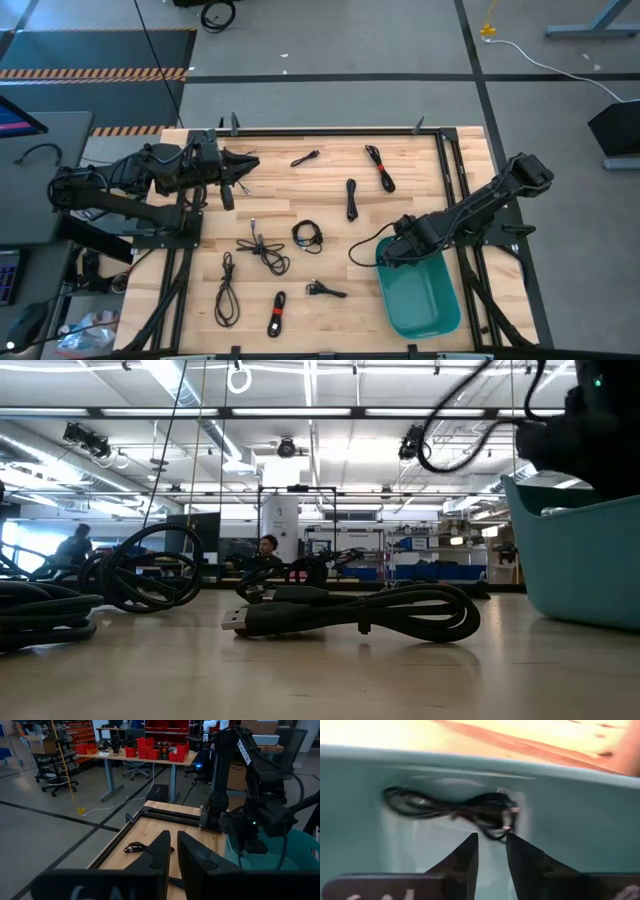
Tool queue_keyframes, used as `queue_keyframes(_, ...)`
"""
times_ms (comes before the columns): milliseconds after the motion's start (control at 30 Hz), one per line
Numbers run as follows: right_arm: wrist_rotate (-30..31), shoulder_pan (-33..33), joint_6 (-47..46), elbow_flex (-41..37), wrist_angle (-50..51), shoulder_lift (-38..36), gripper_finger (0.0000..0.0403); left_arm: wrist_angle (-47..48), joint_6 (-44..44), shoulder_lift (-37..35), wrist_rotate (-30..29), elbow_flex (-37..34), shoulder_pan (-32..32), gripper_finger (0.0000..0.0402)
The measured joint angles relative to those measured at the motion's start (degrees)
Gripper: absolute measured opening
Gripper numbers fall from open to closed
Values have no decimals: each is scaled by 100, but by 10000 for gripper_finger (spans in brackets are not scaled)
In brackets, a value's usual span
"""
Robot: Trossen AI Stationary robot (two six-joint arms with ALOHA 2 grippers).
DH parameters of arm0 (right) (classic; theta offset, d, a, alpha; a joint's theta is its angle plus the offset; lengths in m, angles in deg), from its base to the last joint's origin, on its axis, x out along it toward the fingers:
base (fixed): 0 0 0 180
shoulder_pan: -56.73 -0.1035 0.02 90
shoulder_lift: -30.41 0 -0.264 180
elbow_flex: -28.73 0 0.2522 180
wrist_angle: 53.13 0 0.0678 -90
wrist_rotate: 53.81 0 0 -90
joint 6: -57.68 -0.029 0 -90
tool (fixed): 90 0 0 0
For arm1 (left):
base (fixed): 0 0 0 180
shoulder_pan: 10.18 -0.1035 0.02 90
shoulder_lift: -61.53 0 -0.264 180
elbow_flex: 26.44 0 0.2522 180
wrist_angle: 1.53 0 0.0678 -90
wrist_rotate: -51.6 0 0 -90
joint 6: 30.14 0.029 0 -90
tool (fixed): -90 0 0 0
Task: Pick and place USB-C Cables
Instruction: Put the black charger cable into the green bin
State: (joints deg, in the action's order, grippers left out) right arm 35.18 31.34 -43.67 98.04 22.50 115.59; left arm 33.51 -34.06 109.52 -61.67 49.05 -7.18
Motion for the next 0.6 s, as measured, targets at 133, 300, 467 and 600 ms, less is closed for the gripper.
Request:
queue_keyframes(133,77,130,666,562,184,-4,123,2,0,0,0,0,0,41)
queue_keyframes(300,345,306,1388,1502,889,-9,131,4,0,0,-2,0,0,41)
queue_keyframes(467,1092,534,2042,2396,1471,-12,133,7,0,0,-1,0,0,41)
queue_keyframes(600,1906,864,2787,2760,1533,-14,133,7,4,0,0,0,2,41)
